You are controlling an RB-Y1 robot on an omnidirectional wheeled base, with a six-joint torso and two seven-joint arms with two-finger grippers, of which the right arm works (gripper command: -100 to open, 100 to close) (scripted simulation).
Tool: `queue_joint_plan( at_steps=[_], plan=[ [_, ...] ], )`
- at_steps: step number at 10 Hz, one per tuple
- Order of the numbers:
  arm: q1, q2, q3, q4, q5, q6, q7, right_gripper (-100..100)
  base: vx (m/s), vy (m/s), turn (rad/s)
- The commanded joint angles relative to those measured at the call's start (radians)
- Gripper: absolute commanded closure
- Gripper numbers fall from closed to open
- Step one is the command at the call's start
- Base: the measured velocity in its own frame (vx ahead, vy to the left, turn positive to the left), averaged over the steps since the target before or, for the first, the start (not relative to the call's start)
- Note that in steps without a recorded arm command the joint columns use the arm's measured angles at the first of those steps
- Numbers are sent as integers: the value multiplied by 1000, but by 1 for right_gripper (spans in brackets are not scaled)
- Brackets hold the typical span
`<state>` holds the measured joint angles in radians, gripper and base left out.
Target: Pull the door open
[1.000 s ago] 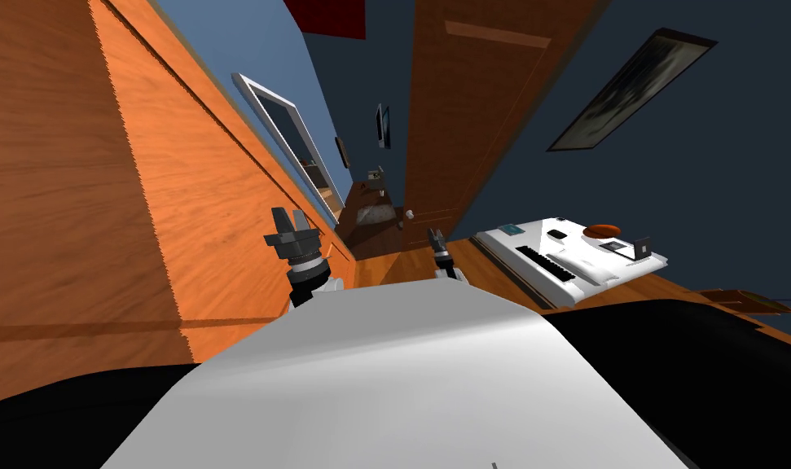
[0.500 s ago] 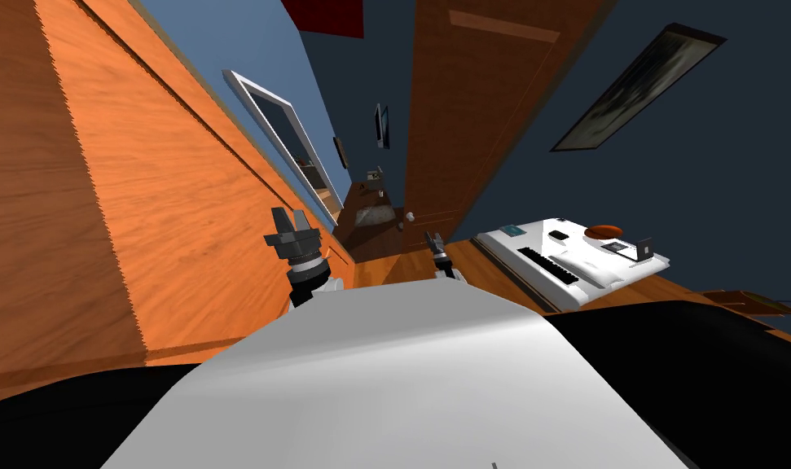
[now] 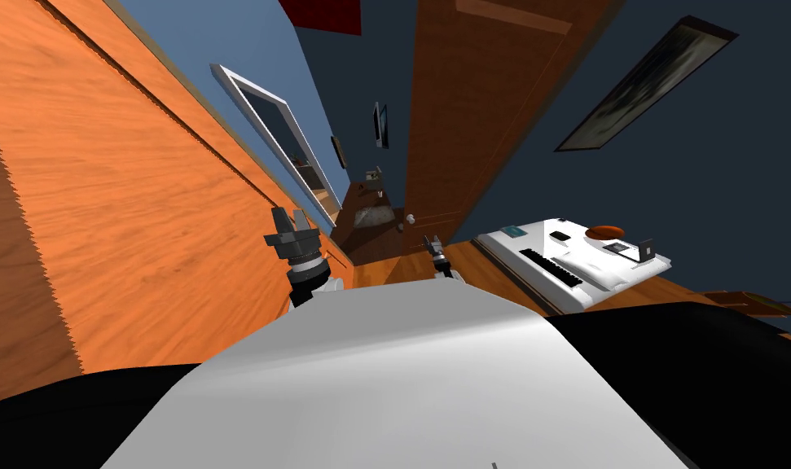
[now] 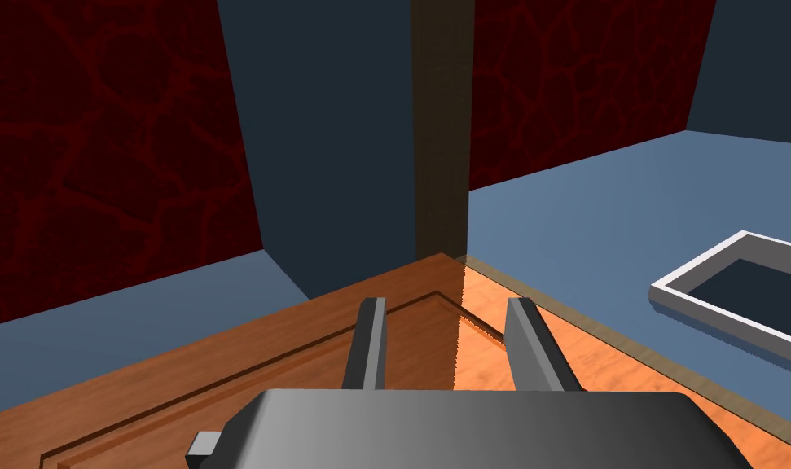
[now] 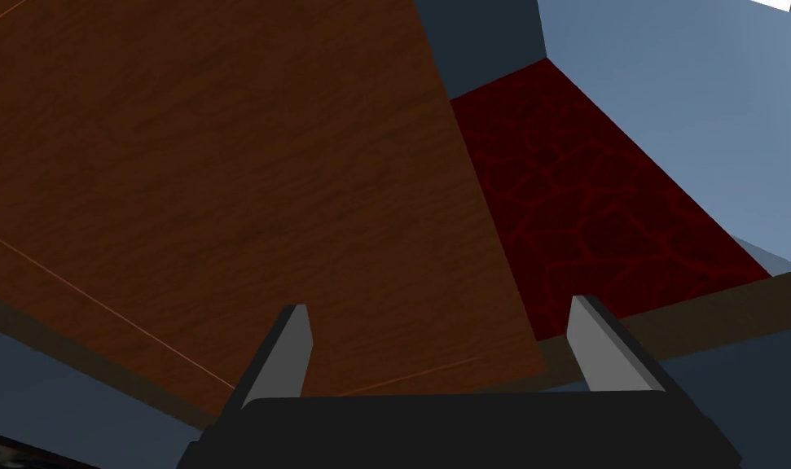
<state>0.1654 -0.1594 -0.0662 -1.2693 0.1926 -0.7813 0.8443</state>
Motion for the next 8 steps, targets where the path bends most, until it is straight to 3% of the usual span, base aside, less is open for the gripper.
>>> queue_joint_plan(
  at_steps=[1,8],
  plan=[
    [-8,-3,0,30,11,-2,24,-100,91,2,-14],
    [-54,-16,-3,199,58,-36,134,-100,112,8,-20]
  ],
)
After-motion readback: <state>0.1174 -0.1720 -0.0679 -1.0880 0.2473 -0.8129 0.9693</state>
